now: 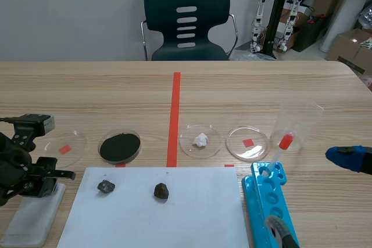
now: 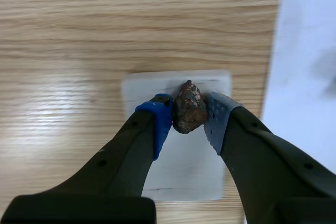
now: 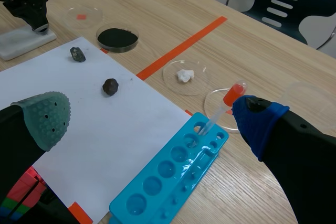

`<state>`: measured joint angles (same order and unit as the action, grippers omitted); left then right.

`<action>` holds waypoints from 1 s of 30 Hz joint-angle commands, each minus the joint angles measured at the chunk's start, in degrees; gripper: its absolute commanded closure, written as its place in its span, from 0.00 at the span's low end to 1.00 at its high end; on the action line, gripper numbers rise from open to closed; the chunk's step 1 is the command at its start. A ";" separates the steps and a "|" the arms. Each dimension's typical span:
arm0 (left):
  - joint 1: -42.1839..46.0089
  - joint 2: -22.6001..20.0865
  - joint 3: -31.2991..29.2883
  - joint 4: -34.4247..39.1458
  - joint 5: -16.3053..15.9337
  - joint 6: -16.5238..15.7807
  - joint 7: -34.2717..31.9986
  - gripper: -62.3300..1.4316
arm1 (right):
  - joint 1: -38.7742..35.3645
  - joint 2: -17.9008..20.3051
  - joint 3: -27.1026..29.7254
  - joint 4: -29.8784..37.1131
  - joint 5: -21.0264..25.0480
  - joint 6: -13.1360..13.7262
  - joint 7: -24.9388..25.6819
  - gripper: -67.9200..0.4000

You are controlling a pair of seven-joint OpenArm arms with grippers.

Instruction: Rub the mineral on the streak plate

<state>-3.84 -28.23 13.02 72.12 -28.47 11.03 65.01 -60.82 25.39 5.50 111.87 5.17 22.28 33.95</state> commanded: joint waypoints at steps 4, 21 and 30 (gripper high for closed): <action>0.17 -1.20 -0.07 -0.22 4.61 2.29 1.51 0.84 | 0.02 0.00 0.04 0.68 0.61 0.02 0.85 0.04; 0.33 -1.16 -0.07 -0.22 -14.16 -4.79 -2.45 0.84 | 0.02 0.00 0.04 0.68 0.61 0.02 0.85 0.04; 0.33 -1.49 -0.07 -0.22 -1.44 0.46 -0.11 0.84 | 0.02 0.00 0.04 0.68 0.61 0.02 0.83 0.04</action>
<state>-3.70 -28.71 13.02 72.05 -31.64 10.81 64.40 -60.82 25.39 5.50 111.87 5.17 22.28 33.98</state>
